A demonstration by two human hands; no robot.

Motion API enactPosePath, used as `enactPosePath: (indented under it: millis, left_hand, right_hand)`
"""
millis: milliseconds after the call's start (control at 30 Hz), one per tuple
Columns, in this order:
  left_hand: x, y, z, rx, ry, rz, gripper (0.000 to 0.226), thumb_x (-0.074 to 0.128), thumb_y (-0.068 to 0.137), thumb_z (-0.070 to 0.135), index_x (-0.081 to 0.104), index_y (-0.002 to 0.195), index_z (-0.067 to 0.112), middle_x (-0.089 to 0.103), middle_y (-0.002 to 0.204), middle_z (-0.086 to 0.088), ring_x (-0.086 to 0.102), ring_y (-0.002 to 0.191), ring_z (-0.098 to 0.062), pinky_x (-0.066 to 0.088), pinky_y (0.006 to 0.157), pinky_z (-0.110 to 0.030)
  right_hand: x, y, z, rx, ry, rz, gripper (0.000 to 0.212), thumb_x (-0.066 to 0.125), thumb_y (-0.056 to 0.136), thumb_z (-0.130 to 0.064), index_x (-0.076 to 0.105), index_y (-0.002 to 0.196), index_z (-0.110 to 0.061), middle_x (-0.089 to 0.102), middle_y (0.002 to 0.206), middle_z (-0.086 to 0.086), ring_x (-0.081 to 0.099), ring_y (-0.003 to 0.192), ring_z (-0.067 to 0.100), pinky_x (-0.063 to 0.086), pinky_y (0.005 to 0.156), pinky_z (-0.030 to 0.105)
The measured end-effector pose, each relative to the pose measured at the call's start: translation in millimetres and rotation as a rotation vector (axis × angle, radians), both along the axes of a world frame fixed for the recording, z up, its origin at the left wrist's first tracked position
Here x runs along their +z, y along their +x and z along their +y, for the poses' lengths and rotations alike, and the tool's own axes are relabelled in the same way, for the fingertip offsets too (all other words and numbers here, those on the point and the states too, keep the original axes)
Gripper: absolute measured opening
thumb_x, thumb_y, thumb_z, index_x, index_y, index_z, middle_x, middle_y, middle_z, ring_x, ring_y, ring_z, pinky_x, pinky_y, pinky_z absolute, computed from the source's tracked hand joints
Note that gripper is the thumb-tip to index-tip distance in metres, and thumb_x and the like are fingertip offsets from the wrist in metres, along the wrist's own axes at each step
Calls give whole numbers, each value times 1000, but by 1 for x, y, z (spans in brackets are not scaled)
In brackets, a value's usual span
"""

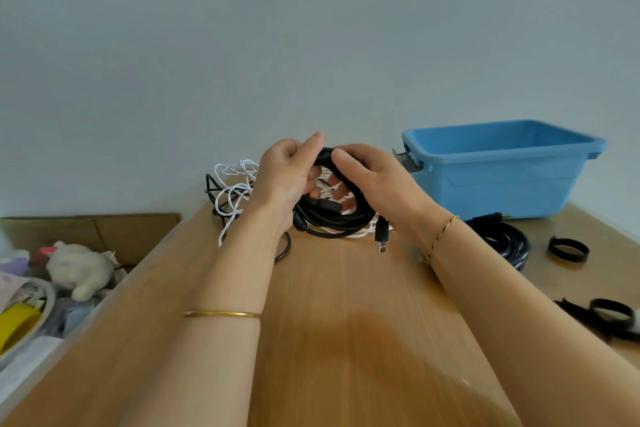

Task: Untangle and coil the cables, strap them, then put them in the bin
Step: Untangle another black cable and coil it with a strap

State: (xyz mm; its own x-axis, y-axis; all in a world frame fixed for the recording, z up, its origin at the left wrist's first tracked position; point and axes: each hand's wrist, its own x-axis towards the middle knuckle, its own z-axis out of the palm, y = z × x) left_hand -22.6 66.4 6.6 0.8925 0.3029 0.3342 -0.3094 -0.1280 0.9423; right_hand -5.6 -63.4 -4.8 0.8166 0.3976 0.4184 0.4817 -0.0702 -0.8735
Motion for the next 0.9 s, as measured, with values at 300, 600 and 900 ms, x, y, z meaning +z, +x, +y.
enactPosePath:
  millis: [300,600,900]
  left_hand:
    - [4,-5,7,-293,-227,126,29,52,96,37,56,85,11,50,58,1,50,45,-9,53,54,-27]
    - [2,-2,-12,-96,-66,16,18,48,97,26,55,92,10,45,58,-2,37,41,-10,40,48,-22]
    - [4,-5,-44,-2,-89,-44,16,61,92,23,62,82,11,58,66,-1,53,51,-7,37,41,-21]
  right_hand:
    - [-11,6,7,-184,49,-167,27,40,101,-20,65,107,-12,51,62,-6,44,51,6,40,47,24]
    - [-12,4,6,-243,105,-108,31,36,101,-24,60,88,-10,52,68,-3,43,55,5,36,56,26]
    - [3,-13,-20,-335,-41,-145,36,35,101,-25,47,69,-15,47,62,-5,44,59,12,36,59,29]
